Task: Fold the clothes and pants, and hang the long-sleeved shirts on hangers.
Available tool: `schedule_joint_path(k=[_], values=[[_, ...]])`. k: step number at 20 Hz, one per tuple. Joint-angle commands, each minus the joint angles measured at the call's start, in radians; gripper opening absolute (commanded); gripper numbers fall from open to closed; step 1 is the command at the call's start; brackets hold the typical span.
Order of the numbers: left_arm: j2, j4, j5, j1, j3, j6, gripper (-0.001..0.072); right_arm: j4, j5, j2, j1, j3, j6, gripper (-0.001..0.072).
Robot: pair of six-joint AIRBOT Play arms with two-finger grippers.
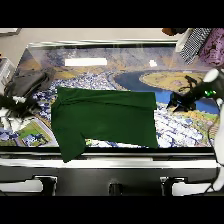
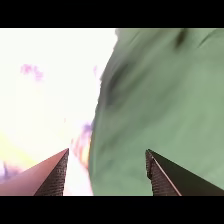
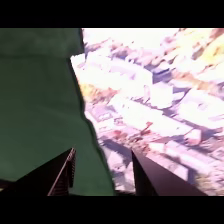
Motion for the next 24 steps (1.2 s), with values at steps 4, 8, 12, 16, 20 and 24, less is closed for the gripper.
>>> schedule_joint_path(k=[4, 8, 12, 16, 20, 24], values=[[0.304, -0.131, 0.124, 0.147, -0.589, 0.033, 0.0539, 0.266, -0.196, 0.236, -0.073, -0.445, -0.121, 0.0423], [0.310, -0.198, 0.146, 0.114, -0.704, 0.113, 0.0533, 0.300, -0.203, 0.261, -0.073, -0.511, -0.140, 0.0422], [0.299, -0.205, 0.190, 0.035, -0.735, 0.126, 0.0533, 0.320, -0.208, 0.261, -0.073, -0.511, -0.139, 0.0421], [0.274, -0.205, 0.214, -0.067, -0.735, 0.122, 0.0533, 0.343, -0.210, 0.261, -0.073, -0.511, -0.139, 0.0421], [0.268, -0.205, 0.212, -0.089, -0.734, 0.122, 0.0021, 0.354, -0.181, 0.268, -0.078, -0.510, -0.147, 0.0422], [0.268, -0.205, 0.206, -0.082, -0.719, 0.126, 0.0019, 0.188, -0.140, 0.276, -0.124, -0.525, -0.146, 0.0429]])
